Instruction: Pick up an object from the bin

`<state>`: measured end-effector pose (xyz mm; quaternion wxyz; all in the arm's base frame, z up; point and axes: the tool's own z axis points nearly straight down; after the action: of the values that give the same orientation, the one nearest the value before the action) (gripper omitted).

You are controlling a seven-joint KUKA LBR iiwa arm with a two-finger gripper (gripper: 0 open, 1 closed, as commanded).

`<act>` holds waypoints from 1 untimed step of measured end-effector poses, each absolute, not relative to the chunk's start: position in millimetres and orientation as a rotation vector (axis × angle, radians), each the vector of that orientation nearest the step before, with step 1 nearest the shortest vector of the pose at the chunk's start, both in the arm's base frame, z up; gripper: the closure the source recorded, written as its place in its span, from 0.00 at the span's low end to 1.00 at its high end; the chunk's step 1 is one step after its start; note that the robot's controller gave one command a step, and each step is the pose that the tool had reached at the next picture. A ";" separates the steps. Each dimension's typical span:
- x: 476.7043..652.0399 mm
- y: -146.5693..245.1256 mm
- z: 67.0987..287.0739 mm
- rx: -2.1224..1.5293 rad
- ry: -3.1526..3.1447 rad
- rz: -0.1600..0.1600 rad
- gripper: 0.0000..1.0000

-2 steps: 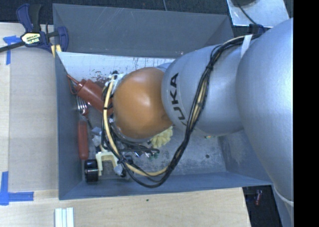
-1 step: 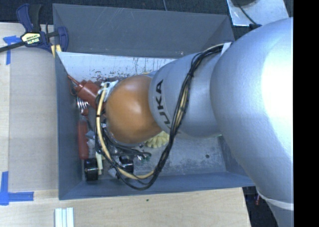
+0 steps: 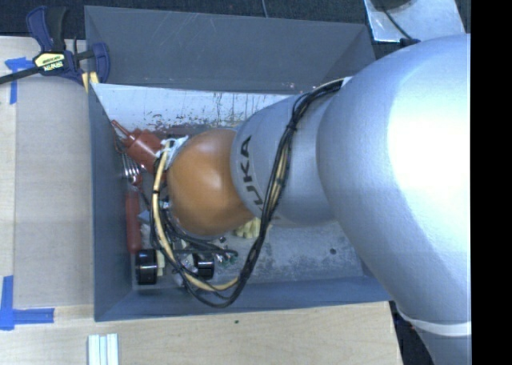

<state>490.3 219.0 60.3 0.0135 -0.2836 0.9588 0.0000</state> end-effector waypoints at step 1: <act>486.1 231.8 70.4 -0.816 3.012 0.005 1.00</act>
Offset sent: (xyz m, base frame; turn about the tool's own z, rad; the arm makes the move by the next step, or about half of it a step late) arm 0.0000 0.0000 0.0000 0.0000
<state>486.1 231.8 70.4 0.0102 -0.2616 0.9651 0.0017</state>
